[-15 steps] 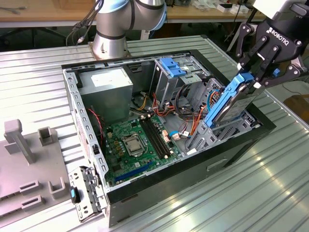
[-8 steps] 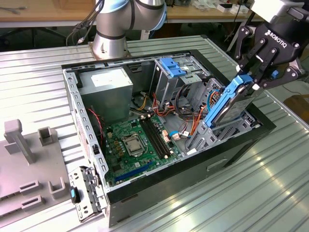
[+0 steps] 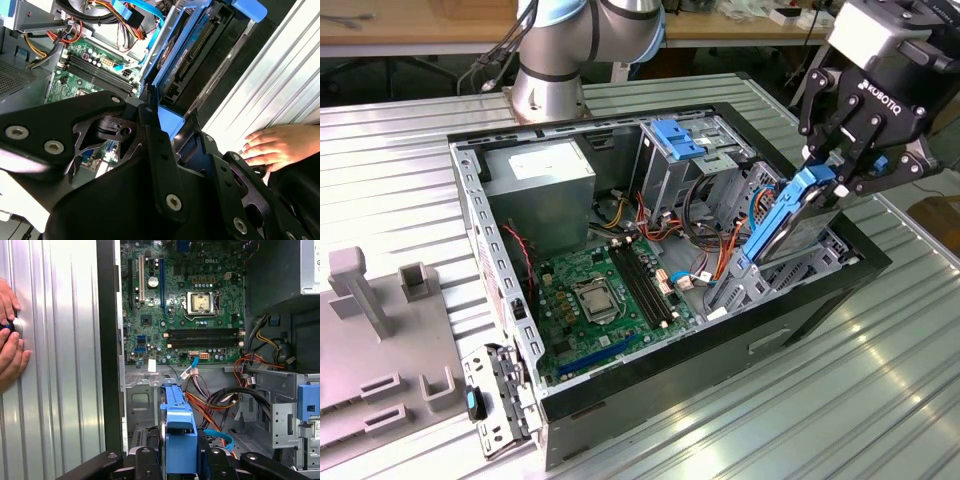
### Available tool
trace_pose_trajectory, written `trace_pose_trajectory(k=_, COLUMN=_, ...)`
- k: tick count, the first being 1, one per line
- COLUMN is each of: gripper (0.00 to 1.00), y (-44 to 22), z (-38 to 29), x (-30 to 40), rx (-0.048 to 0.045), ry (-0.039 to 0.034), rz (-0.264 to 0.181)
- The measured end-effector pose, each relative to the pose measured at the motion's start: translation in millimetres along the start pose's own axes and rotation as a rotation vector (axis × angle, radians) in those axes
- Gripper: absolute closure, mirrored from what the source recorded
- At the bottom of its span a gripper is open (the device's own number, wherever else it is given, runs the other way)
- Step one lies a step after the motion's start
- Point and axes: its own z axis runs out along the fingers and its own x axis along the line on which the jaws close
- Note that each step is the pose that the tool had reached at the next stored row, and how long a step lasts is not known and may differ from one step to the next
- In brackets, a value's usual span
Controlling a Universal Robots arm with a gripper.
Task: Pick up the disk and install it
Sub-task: 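Insert the disk into the insertion slot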
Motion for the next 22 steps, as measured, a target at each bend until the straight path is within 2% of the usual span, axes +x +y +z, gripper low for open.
trace_pose_trajectory(k=22, gripper=0.63, y=0.4, z=11.9, x=0.4, rx=0.0, ry=-0.0001, rz=0.0)
